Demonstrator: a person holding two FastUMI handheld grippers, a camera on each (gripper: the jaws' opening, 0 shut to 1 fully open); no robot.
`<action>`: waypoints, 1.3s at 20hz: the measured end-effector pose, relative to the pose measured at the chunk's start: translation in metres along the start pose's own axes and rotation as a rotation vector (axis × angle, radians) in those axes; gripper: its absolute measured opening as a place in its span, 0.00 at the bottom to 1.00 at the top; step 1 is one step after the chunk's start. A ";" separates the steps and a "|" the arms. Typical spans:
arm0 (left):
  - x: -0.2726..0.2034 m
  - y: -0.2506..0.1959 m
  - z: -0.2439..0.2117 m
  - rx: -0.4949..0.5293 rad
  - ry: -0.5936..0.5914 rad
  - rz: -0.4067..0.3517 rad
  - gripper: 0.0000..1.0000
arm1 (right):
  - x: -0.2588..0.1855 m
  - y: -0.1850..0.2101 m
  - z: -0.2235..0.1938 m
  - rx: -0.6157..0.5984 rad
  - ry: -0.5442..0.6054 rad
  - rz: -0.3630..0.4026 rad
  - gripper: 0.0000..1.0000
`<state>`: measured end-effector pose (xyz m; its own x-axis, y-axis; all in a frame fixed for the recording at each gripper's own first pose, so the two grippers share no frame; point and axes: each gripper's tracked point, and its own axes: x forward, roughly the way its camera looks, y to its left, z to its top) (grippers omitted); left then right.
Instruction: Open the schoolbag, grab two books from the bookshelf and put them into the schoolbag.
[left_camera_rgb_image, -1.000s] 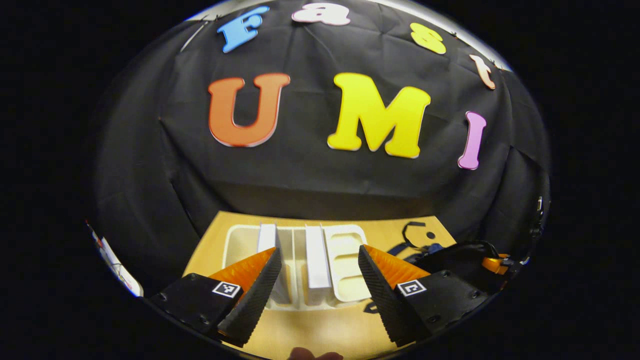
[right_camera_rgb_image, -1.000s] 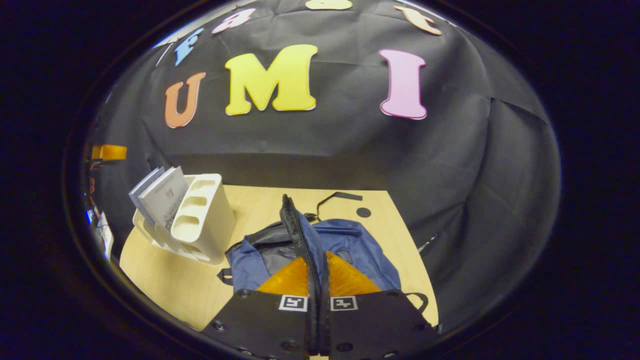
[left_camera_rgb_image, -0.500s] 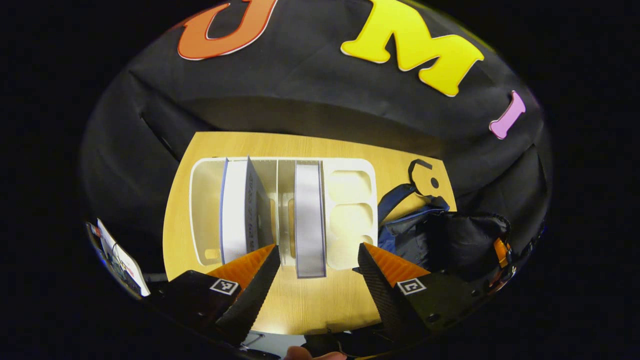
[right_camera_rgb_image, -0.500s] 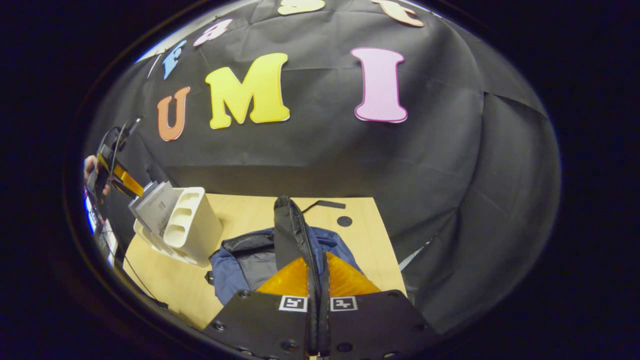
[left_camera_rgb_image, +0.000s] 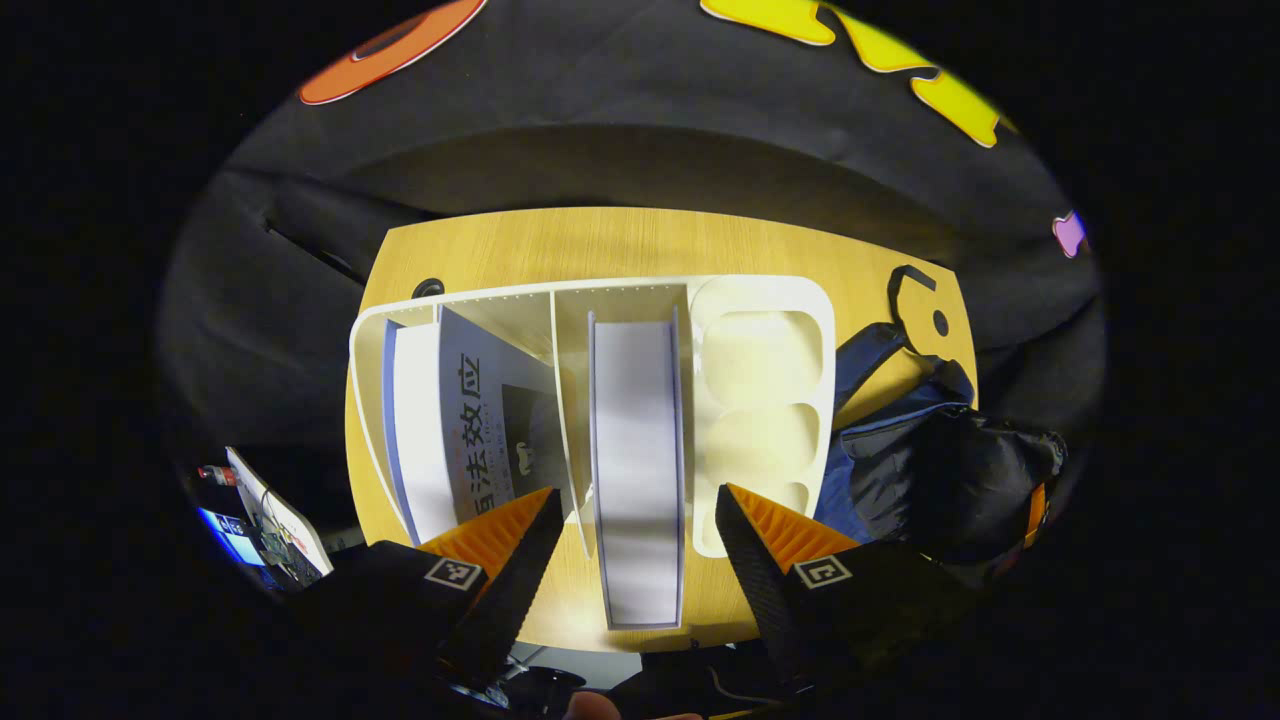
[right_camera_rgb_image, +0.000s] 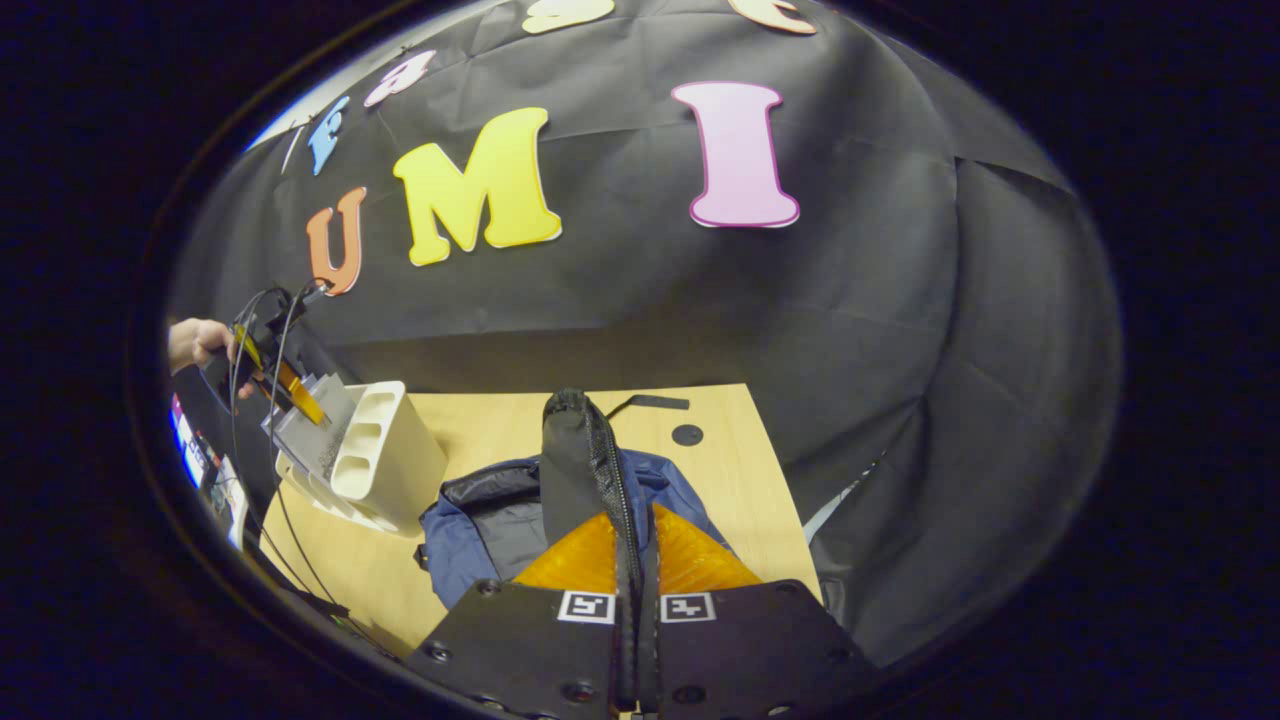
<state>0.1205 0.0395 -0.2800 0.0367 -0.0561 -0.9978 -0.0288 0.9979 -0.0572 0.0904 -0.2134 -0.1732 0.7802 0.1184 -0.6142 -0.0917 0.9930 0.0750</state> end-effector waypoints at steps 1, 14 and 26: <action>0.005 0.000 0.001 0.003 0.008 0.006 0.96 | 0.001 -0.002 0.000 0.010 0.001 0.002 0.05; 0.026 0.010 -0.015 -0.010 0.081 0.044 0.51 | 0.000 -0.001 0.001 0.020 0.001 0.020 0.02; -0.157 0.017 -0.059 0.145 -0.141 0.013 0.43 | -0.003 0.014 -0.006 0.064 0.025 -0.013 0.02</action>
<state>0.0550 0.0638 -0.1263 0.1774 -0.0485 -0.9829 0.1134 0.9931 -0.0285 0.0831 -0.1994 -0.1750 0.7656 0.1064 -0.6345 -0.0412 0.9923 0.1167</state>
